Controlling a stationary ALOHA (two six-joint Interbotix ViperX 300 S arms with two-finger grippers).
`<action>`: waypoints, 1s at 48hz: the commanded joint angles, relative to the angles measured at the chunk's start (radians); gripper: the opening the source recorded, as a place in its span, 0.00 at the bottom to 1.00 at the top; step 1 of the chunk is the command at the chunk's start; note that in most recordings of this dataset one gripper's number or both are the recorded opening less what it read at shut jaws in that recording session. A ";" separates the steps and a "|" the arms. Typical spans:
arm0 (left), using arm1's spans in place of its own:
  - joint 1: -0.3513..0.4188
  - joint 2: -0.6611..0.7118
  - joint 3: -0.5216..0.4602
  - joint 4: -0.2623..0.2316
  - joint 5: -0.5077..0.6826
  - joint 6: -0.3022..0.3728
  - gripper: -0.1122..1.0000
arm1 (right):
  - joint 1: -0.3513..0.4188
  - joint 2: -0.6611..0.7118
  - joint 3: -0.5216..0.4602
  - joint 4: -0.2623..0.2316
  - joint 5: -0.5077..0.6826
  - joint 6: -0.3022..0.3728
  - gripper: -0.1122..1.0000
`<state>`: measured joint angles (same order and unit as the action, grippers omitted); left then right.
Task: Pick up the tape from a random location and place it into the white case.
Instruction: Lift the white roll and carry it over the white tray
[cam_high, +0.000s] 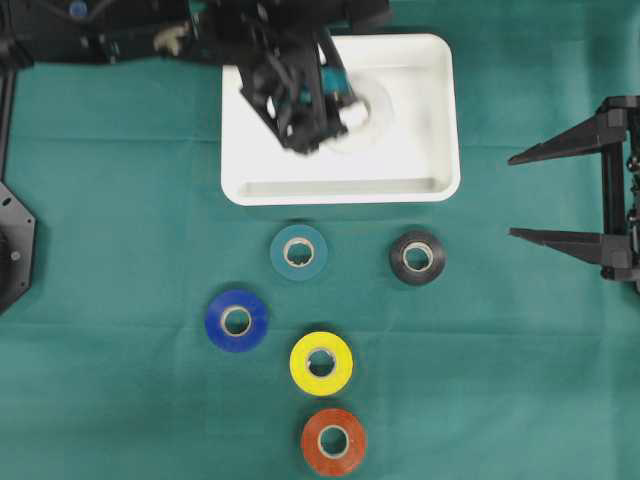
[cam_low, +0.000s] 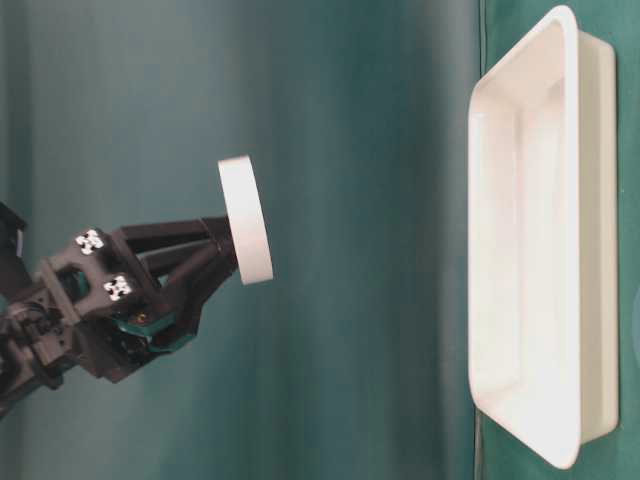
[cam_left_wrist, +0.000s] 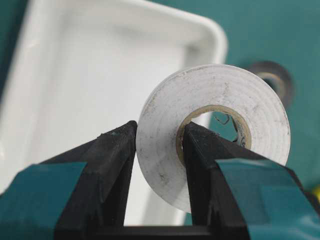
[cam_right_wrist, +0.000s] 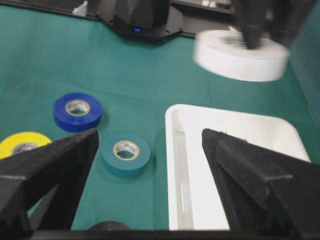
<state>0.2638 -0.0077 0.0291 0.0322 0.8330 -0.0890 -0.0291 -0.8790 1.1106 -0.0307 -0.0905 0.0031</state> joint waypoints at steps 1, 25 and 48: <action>0.029 -0.029 -0.014 -0.002 -0.011 0.005 0.31 | 0.000 0.003 -0.029 -0.002 -0.005 -0.002 0.93; 0.098 -0.026 -0.008 -0.002 -0.011 0.011 0.31 | -0.002 0.006 -0.029 -0.002 -0.005 -0.002 0.93; 0.098 -0.026 -0.008 -0.002 -0.011 0.009 0.31 | -0.002 0.006 -0.029 -0.002 -0.005 -0.003 0.93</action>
<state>0.3605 -0.0077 0.0353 0.0322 0.8314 -0.0782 -0.0291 -0.8759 1.1106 -0.0307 -0.0905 0.0015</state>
